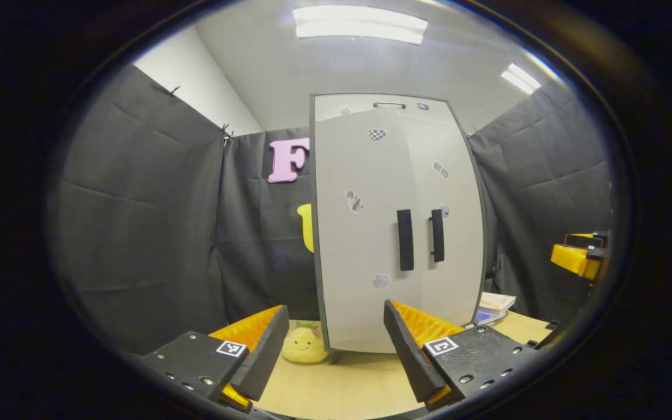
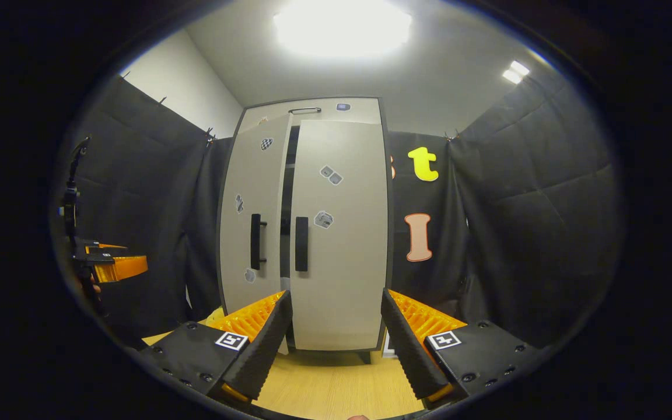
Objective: Grab one shoe with the right hand and put it into the shoe cabinet, grab the other shoe with the left hand and put it into the shoe cabinet; then close the right door with the right hand and the left door with the left hand.
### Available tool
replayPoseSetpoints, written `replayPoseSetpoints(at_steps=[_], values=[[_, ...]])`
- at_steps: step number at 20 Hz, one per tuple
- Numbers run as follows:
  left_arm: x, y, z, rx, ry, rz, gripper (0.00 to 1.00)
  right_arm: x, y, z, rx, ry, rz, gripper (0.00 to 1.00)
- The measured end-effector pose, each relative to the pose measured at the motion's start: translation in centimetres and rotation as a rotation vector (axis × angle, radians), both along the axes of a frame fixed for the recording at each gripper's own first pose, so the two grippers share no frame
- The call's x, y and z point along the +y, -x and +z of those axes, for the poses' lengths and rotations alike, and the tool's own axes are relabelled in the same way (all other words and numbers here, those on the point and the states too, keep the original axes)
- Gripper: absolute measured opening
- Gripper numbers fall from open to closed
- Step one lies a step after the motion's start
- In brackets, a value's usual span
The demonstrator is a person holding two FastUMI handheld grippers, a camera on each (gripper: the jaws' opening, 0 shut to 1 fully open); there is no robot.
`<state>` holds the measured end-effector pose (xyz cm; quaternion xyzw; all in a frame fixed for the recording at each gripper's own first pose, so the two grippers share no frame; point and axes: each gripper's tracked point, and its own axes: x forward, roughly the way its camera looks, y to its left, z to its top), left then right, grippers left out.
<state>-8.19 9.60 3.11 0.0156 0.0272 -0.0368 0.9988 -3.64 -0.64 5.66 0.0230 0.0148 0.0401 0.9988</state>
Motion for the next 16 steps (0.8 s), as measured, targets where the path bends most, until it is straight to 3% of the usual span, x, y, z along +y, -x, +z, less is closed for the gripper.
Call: replayPoseSetpoints(at_steps=[16], values=[[0.81,0.14,-0.52,0.004,0.003,-0.003,0.94,0.4,-0.01,0.33,-0.011,0.002,-0.011,0.96]])
